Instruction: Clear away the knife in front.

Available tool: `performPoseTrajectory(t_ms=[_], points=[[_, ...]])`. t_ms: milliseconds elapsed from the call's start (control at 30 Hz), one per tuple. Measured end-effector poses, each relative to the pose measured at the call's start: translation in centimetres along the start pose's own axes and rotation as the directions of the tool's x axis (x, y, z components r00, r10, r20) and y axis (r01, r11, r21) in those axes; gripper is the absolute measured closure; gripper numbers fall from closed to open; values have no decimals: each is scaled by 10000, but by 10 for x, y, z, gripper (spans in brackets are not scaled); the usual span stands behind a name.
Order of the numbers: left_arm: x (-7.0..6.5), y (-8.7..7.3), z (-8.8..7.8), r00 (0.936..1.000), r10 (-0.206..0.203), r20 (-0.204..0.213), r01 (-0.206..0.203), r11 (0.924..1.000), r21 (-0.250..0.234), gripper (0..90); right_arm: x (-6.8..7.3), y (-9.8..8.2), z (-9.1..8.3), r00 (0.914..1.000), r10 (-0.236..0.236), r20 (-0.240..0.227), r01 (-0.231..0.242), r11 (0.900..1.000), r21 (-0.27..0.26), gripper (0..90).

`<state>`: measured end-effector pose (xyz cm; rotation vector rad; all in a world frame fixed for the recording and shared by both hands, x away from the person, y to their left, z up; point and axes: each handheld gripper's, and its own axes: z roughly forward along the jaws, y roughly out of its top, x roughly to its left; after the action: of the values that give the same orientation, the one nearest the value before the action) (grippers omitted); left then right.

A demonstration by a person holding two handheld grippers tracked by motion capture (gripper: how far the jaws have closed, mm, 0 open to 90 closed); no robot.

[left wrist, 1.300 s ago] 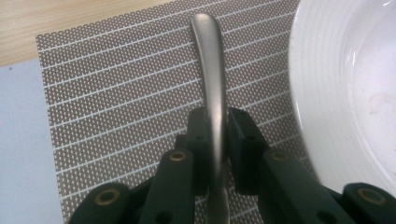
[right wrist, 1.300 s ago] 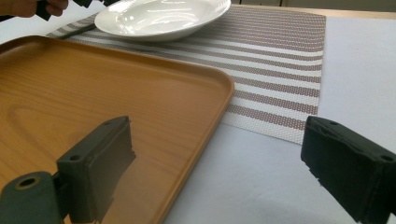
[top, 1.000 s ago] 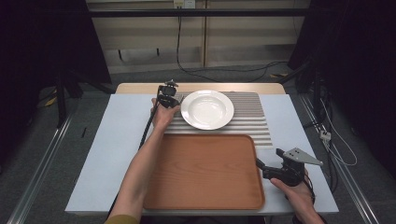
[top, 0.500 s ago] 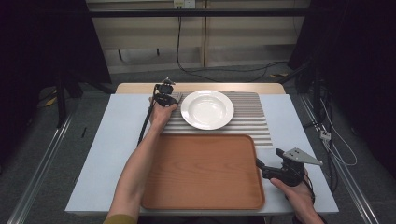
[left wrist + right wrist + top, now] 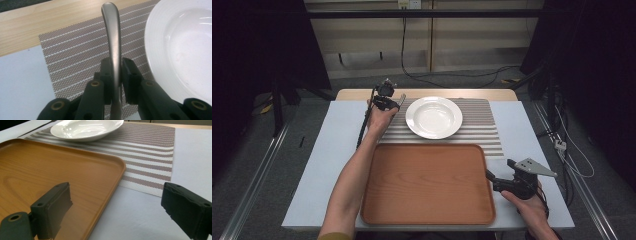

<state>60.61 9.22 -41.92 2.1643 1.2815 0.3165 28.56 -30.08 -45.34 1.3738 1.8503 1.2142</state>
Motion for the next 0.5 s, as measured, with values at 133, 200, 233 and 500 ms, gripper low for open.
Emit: performPoseTrajectory(t_ms=[133, 200, 233, 500], points=[[-2, 2, -13, 9994, 342, 62, -342, 9994, -87, 801, 0, 0, 0, 10000, 13, -6, -13, 10000, 10, 88], [-3, 3, -20, 9991, 398, 130, -395, 9991, -167, 801, 0, 0, 0, 10000, 13, -1, -13, 10000, 17, 88], [-3, 3, -23, 9990, 393, 192, -389, 9990, -234, 801, 0, 0, -1, 10000, 3, 1, -3, 10000, 24, 88], [-10, 1, -44, 9974, 618, 363, -605, 9975, -354, 800, 1, 0, -2, 10000, 9, 38, -9, 10000, -4, 88]])
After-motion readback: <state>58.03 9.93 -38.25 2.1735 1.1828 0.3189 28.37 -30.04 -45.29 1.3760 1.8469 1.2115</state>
